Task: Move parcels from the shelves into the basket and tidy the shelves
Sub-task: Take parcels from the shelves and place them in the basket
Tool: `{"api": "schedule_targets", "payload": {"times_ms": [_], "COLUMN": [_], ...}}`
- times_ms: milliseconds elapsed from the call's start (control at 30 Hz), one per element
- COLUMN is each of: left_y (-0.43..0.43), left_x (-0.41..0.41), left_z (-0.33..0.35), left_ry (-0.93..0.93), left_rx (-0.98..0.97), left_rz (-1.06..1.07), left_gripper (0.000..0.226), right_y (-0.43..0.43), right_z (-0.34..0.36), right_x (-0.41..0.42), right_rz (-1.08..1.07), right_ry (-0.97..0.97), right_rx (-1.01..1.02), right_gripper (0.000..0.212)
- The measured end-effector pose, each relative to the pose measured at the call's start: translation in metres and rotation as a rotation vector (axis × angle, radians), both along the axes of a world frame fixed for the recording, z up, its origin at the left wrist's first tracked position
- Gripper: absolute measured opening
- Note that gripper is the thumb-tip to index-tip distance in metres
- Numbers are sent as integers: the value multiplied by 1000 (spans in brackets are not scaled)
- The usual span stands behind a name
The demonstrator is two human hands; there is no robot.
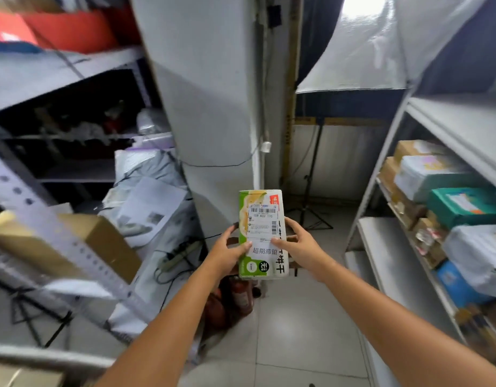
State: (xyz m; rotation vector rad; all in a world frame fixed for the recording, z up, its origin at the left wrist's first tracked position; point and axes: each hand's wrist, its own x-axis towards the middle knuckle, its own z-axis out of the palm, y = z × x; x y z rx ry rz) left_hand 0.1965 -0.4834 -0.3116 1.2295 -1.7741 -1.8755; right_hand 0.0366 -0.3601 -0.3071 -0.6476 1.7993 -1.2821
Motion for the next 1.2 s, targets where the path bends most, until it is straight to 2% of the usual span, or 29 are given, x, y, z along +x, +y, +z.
{"api": "schedule_targets", "payload": {"times_ms": [133,267,400,633,867,1067,1200], "left_y": [-6,2,14,38,58,76,86], "left_x": [66,132,196,288,331,359,385], "left_z": [-7,-13,-21,-37,-36,-42,-47], "left_ry": [5,19,12,-51,-72,-30,-11], "left_rx": [-7,-37,27,51,61,70,95], "left_rz": [144,245,393,584,801,988,1105], "left_gripper": [80,66,67,74,74,74,68], "right_y": [-29,-47,-53,-75,-105,-127,-137], "right_z": [-4,-13,-20,-49,-48,-45,-54], "right_x": [52,106,167,248,292,329,366], "right_rz": [136,264,387,599,863,1072,1161], "right_ry": [19,65,85,-3,-37,-22,-33], "right_rx": [38,60,42,71,79,58,80], "right_gripper": [71,74,70,78,74,63,69]}}
